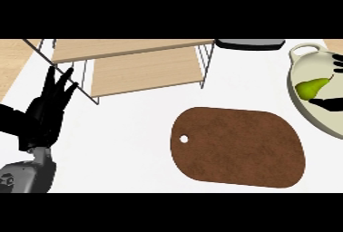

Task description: Pick the pear from the cutting board and place it in the pot

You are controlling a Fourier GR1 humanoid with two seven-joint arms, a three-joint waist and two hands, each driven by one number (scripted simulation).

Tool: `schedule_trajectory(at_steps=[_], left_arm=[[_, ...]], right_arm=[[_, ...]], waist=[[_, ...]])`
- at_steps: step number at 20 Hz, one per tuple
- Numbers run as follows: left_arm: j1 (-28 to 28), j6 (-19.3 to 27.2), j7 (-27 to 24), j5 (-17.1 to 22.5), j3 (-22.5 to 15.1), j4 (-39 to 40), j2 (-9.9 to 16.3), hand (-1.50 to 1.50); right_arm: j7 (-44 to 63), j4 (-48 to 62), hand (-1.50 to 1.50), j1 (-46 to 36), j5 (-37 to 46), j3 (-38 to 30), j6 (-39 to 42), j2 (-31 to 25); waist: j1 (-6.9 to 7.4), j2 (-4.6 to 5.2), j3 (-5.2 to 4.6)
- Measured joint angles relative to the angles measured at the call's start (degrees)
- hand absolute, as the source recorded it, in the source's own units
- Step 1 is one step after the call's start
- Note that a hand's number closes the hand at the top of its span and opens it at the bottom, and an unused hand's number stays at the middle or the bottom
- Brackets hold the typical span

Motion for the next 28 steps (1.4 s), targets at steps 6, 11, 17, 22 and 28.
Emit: schedule_trajectory(at_steps=[6, 11, 17, 22, 28], left_arm=[[0.2, 0.9, 0.7, -0.4, 0.0, -0.6, -0.6, 0.00], [0.5, -0.4, -0.3, 0.2, 0.7, -0.4, -0.1, 0.00], [0.4, -0.9, 0.3, 0.4, 1.1, -0.8, 0.3, 0.00], [0.4, -0.5, 0.2, -0.1, 0.9, -1.0, -0.1, 0.00], [0.4, -0.1, 0.2, -0.3, 1.1, -1.1, -0.5, 0.00]], right_arm=[[-3.8, 4.8, -1.50, -2.5, -7.6, -7.1, 8.2, -2.6], [-5.0, 8.4, -1.50, -2.1, -11.4, -11.2, 15.3, -8.1], [-6.1, 10.9, -1.50, 0.3, -13.2, -13.2, 22.9, -14.6], [-5.0, 11.7, -1.50, 2.1, -14.0, -14.1, 25.9, -18.4], [-4.9, 11.2, -1.50, 4.6, -14.2, -14.1, 27.7, -20.5]], waist=[[-0.31, 0.01, -0.01], [-0.37, 0.09, 0.07], [-0.36, 0.20, 0.13], [-0.34, 0.30, 0.25], [-0.49, 0.27, 0.33]])
